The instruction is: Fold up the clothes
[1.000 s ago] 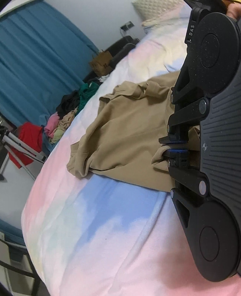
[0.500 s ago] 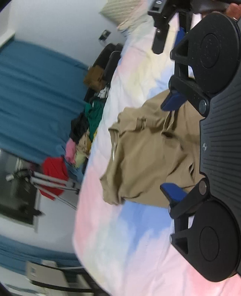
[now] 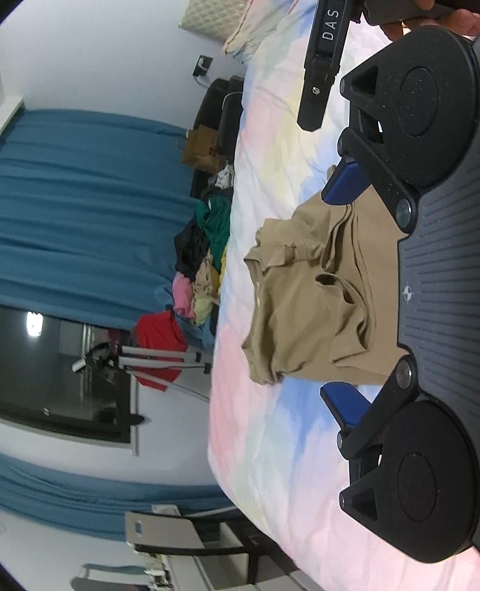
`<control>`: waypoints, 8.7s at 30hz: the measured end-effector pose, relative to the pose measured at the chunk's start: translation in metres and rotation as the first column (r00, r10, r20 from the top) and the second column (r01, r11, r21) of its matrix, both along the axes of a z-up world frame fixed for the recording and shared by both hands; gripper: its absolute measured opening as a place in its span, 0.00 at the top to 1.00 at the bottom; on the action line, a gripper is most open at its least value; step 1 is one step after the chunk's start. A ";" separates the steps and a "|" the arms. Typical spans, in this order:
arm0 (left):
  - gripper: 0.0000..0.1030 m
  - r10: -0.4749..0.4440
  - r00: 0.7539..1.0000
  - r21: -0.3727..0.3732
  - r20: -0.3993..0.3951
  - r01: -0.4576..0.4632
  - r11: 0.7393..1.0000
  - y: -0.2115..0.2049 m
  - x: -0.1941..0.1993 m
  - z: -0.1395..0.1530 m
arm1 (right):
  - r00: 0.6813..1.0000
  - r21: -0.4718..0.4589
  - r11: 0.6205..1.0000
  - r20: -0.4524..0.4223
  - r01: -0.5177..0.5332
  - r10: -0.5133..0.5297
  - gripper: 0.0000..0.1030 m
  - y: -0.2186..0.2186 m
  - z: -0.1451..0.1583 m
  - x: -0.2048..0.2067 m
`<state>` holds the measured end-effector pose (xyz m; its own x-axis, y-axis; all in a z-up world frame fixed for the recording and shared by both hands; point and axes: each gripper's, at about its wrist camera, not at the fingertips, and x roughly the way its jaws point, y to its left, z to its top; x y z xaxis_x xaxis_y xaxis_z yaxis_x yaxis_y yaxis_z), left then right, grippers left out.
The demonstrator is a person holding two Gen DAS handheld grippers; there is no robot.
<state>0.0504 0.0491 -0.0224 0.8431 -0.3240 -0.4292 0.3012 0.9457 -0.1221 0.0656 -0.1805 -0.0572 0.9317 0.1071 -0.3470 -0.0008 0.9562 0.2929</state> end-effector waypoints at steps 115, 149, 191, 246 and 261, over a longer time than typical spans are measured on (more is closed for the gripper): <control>0.94 0.119 0.923 -0.322 -0.367 -0.246 0.914 0.034 0.164 -0.056 | 0.941 0.631 0.752 -0.335 0.189 0.045 0.88 -0.053 -0.083 0.130; 0.15 0.064 0.968 0.135 -0.243 -0.031 0.990 -0.015 0.141 -0.082 | 0.945 0.082 0.994 -0.314 -0.073 0.095 0.62 -0.002 -0.081 0.171; 0.11 0.082 0.889 -0.289 -0.450 -0.232 0.929 0.048 0.025 -0.054 | 0.944 -0.021 0.995 -0.319 -0.100 0.088 0.61 0.015 -0.095 0.057; 0.10 -0.217 0.896 -0.759 -0.388 -0.176 0.627 0.034 0.066 -0.094 | 0.963 0.371 0.929 -0.253 0.010 0.091 0.58 -0.023 -0.067 0.044; 0.11 -0.223 0.908 -0.829 -0.354 -0.194 0.525 0.039 0.080 -0.097 | 0.897 0.924 0.337 -0.296 0.182 0.328 0.17 -0.020 -0.153 0.045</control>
<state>0.1301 0.0882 -0.1192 0.6697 -0.7105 -0.2159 0.0450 0.3291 -0.9432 0.1106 -0.2003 -0.2100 0.7157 0.6476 -0.2614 0.2913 0.0633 0.9545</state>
